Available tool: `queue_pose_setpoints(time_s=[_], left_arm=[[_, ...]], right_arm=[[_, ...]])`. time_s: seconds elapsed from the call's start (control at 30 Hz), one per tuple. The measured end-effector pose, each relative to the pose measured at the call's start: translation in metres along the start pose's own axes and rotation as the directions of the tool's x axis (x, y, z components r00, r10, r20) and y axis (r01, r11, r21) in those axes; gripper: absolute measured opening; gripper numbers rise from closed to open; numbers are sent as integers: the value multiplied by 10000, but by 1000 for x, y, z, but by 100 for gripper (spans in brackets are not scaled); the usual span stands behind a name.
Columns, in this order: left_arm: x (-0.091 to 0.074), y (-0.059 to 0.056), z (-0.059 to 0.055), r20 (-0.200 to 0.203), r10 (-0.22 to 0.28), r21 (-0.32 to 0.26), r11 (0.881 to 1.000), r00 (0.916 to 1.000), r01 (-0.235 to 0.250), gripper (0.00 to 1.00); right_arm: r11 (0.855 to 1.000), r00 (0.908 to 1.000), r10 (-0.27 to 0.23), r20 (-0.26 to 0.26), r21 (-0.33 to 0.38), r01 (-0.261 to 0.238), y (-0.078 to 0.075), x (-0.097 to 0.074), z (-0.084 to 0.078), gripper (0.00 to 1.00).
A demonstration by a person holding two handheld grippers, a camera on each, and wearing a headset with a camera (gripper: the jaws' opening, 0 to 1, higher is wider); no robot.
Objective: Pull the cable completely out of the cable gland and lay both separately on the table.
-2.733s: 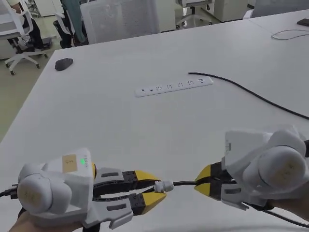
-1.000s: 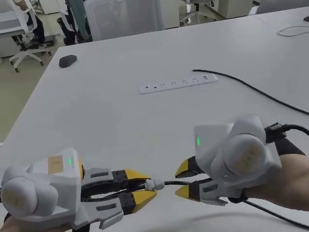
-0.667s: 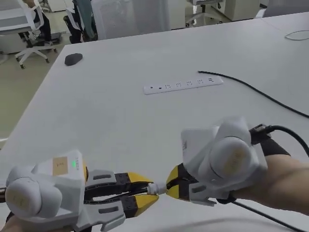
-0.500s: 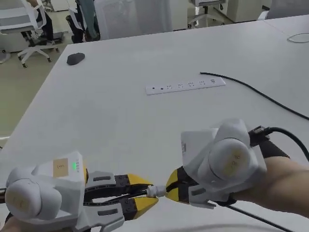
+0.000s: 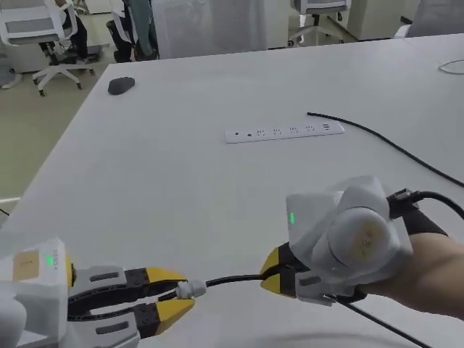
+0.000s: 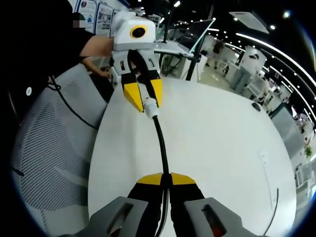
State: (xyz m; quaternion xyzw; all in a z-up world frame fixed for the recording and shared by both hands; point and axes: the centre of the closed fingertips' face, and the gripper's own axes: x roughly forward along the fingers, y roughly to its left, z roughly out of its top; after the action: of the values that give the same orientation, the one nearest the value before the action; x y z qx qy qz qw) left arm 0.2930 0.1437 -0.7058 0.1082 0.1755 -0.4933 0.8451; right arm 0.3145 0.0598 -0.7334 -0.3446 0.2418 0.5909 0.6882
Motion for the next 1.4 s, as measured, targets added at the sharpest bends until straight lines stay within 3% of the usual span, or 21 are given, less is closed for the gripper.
queue_pose_setpoints(time_s=[0.17, 0.27, 0.4, 0.53, 0.77, 0.87, 1.0, 1.07, 1.1, 1.13, 1.17, 1.2, 1.27, 1.4], left_arm=[[-22, 6, -14, 79, 634, -331, 9975, 9980, -631, 15], [-34, 14, -26, -8, 1186, -548, 9914, 9929, -1184, 15], [-48, 19, -34, 257, 1687, -1064, 9805, 9853, -1651, 15], [-60, 20, -48, 204, 2097, -1380, 9690, 9776, -2050, 15], [-66, 18, -62, 341, 2508, -1875, 9524, 9674, -2403, 15], [-65, 17, -67, 316, 2604, -1962, 9483, 9650, -2495, 15], [-62, 16, -76, 314, 2659, -2177, 9426, 9635, -2530, 15], [-62, 19, -84, 336, 2864, -2370, 9330, 9575, -2708, 15], [-62, 22, -90, 341, 3045, -2629, 9216, 9519, -2854, 15], [-62, 22, -94, 348, 3070, -2788, 9169, 9511, -2857, 15], [-61, 22, -98, 309, 3073, -2796, 9162, 9511, -2870, 15], [-60, 21, -101, 270, 3080, -2821, 9150, 9510, -2883, 15], [-58, 21, -107, 240, 3099, -2905, 9119, 9505, -2900, 15], [-56, 25, -117, 187, 3239, -3148, 8998, 9459, -3019, 15]], right_arm=[[9997, 9999, 130, -19, 227, -129, -1, 4, 1, 0], [9991, 9999, 152, -60, 399, -149, -4, 7, 2, 0], [9982, 10000, 33, -86, 594, -28, -16, 8, 8, 0], [9952, 9996, -184, 209, 967, 163, -27, 14, 24, 0], [9844, 9978, -370, 550, 1740, 269, -38, 41, 52, 0], [9713, 9947, -400, 945, 2372, 165, -43, 53, 66, 0], [9390, 9857, -508, 1605, 3438, -76, -51, 70, 85, 0], [9208, 9758, -322, 2164, 3861, -553, -48, 81, 97, 0], [8981, 9619, -12, 2735, 4234, -1192, -42, 88, 107, 0], [8892, 9616, -120, 2742, 4428, -1151, -42, 94, 108, 0], [8986, 9673, -167, 2531, 4281, -965, -42, 101, 105, 0], [8990, 9686, -135, 2484, 4270, -970, -38, 111, 107, 0], [8893, 9688, 21, 2479, 4425, -1151, -31, 128, 109, 0], [8832, 9730, -20, 2306, 4567, -1064, -26, 153, 110, 0]])
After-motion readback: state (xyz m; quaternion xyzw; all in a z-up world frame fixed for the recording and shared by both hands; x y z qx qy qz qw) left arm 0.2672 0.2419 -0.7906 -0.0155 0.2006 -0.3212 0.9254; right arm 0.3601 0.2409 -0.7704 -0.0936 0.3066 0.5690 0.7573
